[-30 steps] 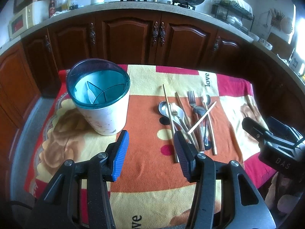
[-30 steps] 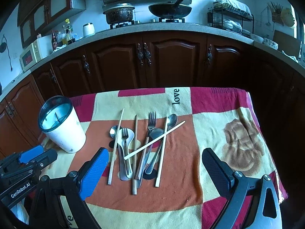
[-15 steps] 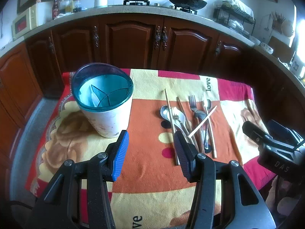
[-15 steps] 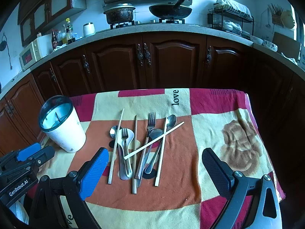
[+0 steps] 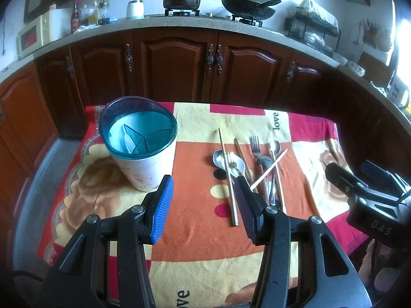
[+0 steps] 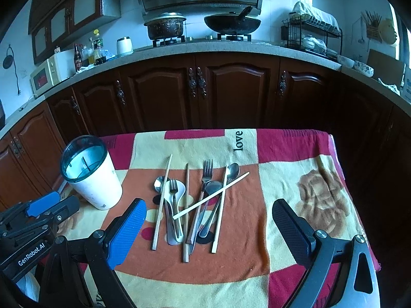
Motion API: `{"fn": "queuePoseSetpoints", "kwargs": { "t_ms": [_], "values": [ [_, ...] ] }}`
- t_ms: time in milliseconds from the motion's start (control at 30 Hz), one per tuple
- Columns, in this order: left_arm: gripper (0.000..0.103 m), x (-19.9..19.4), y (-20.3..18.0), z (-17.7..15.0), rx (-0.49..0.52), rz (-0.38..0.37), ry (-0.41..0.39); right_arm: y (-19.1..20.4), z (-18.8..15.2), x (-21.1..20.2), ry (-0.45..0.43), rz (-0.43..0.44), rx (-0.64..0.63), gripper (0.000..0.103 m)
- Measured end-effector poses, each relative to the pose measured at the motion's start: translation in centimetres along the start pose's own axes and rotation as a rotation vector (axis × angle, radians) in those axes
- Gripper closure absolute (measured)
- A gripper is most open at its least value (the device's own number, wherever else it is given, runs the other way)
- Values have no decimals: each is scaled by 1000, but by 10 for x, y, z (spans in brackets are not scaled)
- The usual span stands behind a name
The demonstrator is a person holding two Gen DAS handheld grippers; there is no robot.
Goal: Organize utensils
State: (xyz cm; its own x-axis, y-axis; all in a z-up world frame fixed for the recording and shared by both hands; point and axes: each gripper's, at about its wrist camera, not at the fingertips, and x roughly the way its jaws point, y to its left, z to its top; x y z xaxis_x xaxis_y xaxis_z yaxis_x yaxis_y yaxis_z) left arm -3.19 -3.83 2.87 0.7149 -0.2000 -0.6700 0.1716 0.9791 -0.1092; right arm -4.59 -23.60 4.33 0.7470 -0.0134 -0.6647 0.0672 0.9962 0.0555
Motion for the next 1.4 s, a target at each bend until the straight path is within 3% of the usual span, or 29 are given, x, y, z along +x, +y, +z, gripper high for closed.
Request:
{"fn": "queuePoseSetpoints", "kwargs": {
  "t_ms": [500, 833, 1200, 1400],
  "values": [
    [54, 0, -4, 2, 1, -8, 1, -1, 2, -3, 30, 1, 2, 6],
    [54, 10, -4, 3, 3, -23, 32, -2, -2, 2, -69, -16, -16, 6],
    [54, 43, -15, 21, 29, -75, 106, -34, 2, 48, 49, 41, 6, 7],
    [54, 73, -30, 46, 41, -107, 153, -68, 14, 93, 120, 116, 88, 22]
  ]
}}
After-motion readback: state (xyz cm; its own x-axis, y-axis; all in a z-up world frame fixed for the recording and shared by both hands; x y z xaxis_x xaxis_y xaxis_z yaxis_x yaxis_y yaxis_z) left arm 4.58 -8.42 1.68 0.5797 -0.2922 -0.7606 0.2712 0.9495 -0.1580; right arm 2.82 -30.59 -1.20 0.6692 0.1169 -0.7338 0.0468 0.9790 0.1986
